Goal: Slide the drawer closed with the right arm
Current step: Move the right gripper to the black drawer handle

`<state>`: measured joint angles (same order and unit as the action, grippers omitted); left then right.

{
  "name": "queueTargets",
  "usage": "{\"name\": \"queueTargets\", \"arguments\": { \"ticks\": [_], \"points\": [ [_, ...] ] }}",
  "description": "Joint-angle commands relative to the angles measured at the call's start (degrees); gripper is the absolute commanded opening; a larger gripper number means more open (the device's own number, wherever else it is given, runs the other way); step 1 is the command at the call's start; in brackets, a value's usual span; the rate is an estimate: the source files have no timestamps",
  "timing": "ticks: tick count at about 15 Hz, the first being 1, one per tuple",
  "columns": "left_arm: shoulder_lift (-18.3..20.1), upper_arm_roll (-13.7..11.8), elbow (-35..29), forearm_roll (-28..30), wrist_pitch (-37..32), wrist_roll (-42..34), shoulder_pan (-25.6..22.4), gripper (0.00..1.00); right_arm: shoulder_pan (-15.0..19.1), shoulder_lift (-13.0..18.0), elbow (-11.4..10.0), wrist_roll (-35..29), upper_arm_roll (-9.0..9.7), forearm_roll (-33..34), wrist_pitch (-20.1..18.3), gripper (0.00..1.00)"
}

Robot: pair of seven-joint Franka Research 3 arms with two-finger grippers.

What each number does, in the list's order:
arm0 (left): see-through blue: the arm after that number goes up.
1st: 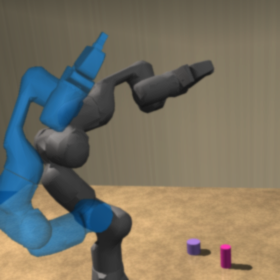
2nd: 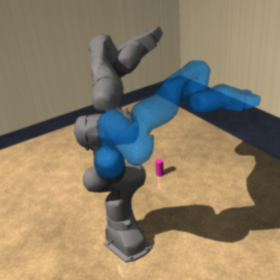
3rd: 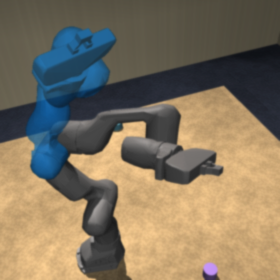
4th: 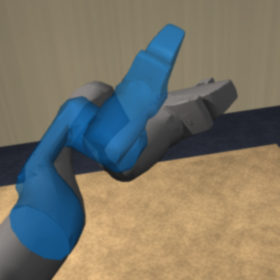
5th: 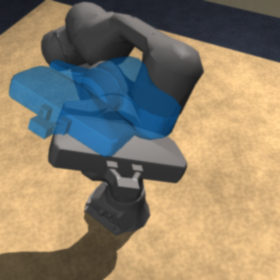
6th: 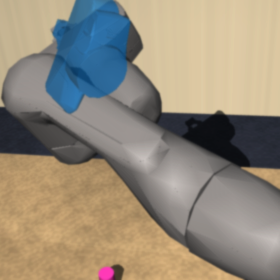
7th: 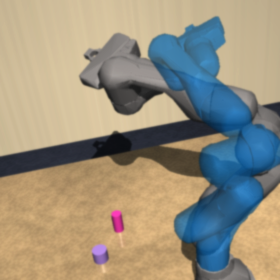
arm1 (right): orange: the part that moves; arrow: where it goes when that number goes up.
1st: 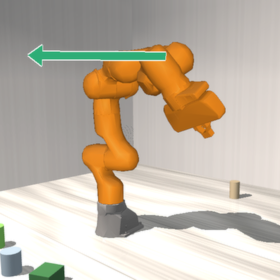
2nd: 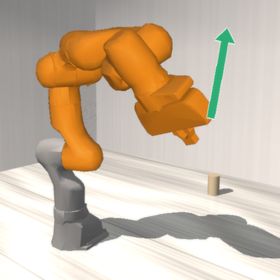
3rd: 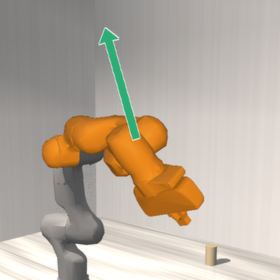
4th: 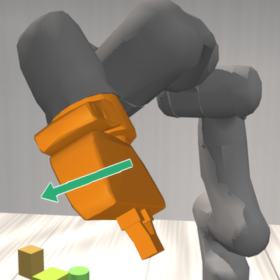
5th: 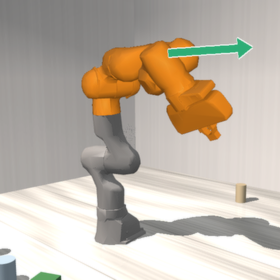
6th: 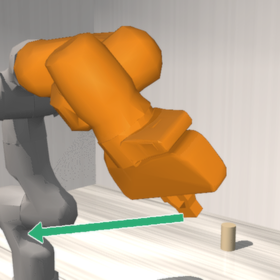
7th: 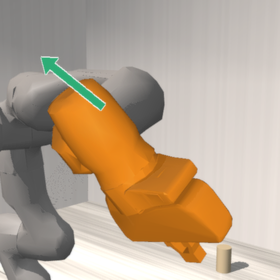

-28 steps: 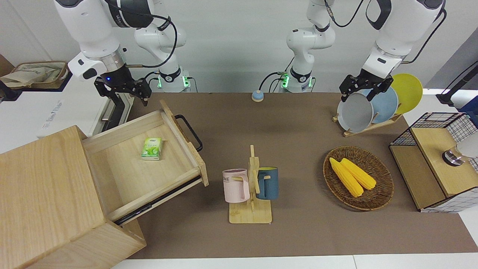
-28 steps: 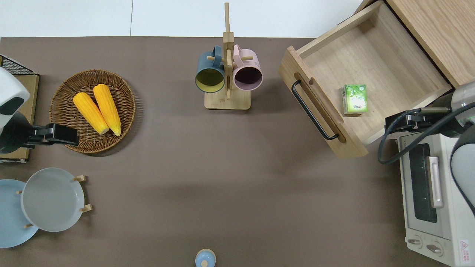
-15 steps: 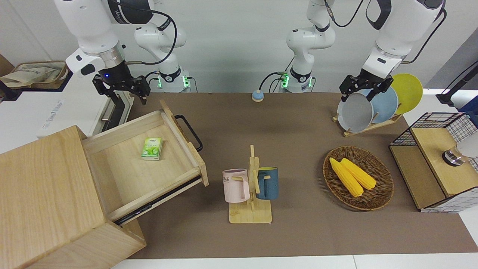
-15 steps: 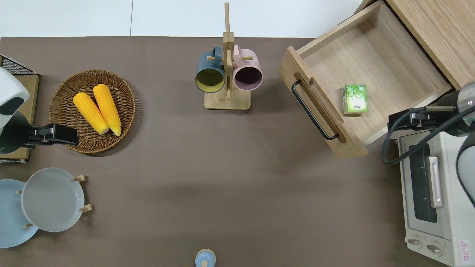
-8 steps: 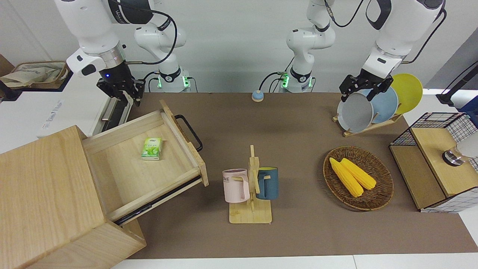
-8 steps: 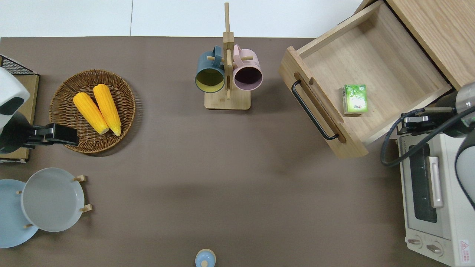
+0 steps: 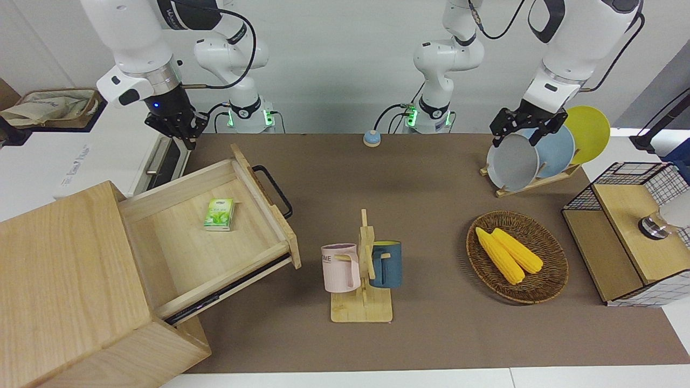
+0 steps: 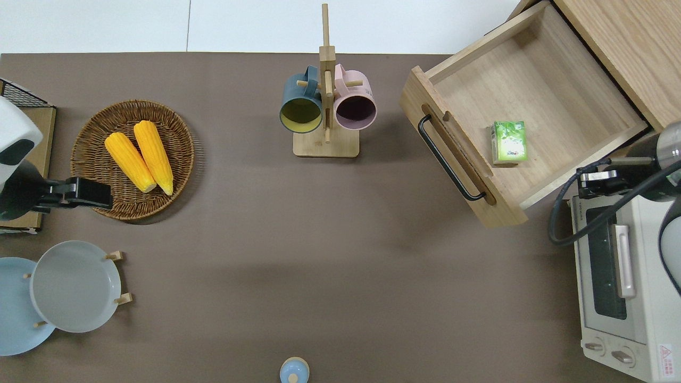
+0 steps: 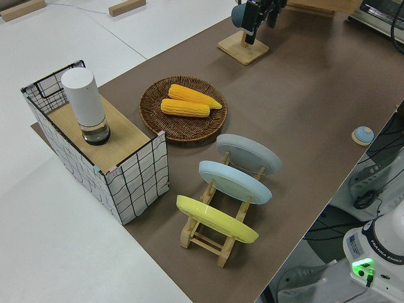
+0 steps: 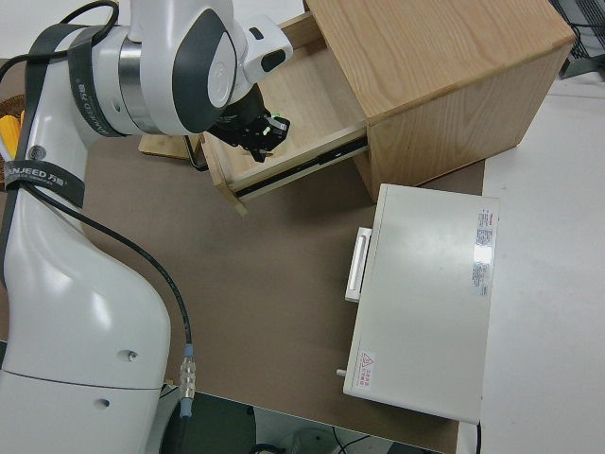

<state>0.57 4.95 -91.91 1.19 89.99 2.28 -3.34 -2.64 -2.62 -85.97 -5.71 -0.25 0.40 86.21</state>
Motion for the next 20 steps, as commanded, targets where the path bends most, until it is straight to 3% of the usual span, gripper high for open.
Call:
{"name": "queueTargets", "arguments": {
  "ticks": [1, 4, 9, 14, 20],
  "points": [
    [0.6, -0.3, -0.3, -0.7, -0.7, -0.4, 0.3, 1.0, -0.1, 1.0, 1.1, -0.4, 0.69, 1.1, -3.1, 0.0],
    [0.6, -0.3, -0.3, -0.7, -0.7, -0.4, 0.3, 1.0, -2.3, 2.4, 3.9, -2.7, 0.69, 2.3, -8.2, 0.0],
    [0.6, -0.3, -0.3, -0.7, -0.7, -0.4, 0.3, 1.0, -6.5, 4.3, 3.9, -12.9, 0.78, 2.2, -9.5, 0.0],
    [0.6, -0.3, -0.3, -0.7, -0.8, -0.4, 0.3, 1.0, -11.0, 2.6, 3.9, -26.0, 1.31, 1.6, -6.7, 0.0],
    [0.6, -0.3, -0.3, -0.7, -0.7, -0.4, 0.3, 1.0, -16.2, -1.9, 3.9, -39.0, 1.4, 0.4, -2.4, 0.0]
  ]
}}
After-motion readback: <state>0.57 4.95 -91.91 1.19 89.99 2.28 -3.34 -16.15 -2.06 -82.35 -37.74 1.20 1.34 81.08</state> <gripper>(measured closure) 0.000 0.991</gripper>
